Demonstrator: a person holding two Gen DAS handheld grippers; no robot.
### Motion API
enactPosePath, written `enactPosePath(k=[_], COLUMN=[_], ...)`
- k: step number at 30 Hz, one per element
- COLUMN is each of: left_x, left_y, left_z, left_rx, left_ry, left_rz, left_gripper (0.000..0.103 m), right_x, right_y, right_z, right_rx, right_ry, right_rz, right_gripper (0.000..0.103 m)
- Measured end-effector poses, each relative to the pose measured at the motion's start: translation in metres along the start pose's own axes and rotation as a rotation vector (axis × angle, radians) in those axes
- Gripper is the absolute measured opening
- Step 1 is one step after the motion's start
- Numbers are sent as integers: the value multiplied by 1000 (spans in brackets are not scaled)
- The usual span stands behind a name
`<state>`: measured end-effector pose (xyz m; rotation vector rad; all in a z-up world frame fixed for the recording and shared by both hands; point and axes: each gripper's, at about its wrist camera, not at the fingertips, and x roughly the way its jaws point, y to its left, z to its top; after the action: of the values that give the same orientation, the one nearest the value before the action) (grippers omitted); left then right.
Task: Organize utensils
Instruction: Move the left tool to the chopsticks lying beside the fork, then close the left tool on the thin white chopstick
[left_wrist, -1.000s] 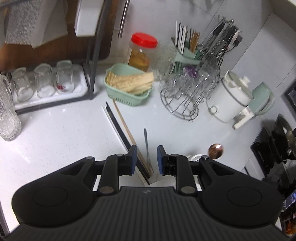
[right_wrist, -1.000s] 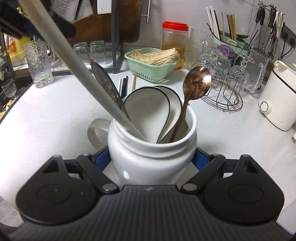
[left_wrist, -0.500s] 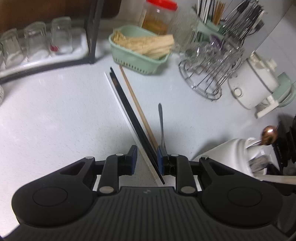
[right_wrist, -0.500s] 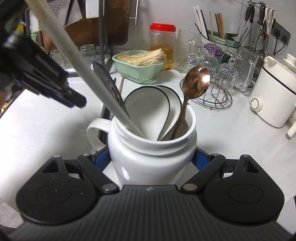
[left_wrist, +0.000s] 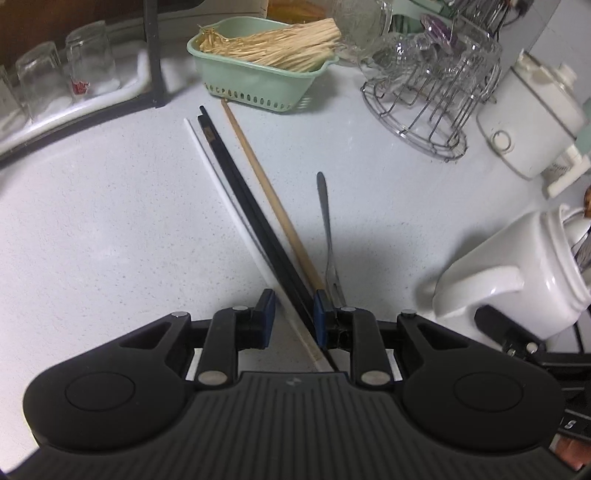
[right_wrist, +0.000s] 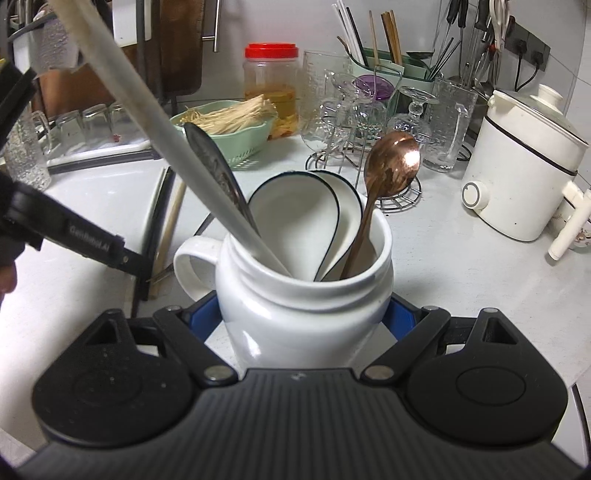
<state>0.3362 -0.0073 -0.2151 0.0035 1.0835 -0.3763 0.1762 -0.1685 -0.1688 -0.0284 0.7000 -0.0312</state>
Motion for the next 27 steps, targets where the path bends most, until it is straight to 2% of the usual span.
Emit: enactPosePath(k=[8,15,20,27], left_x=[-3,-11,-14,-10], left_y=[-6,-3,6,6], left_z=[-4,-13,-12,-11], left_rx=[73,36,-6,18], left_ry=[2,-9,-17,3], left_rz=[64,64,95,111], left_gripper=[26,26,26,26], right_x=[3,5,5,7], right_y=[-2,-2,-2,-2], right_z=[2,3,3,4], right_rx=[-4,-5,-4,-6], right_ry=[-10,-13,-12,-11], right_rz=[8,8,8,7], right_gripper=[92,92,92,92])
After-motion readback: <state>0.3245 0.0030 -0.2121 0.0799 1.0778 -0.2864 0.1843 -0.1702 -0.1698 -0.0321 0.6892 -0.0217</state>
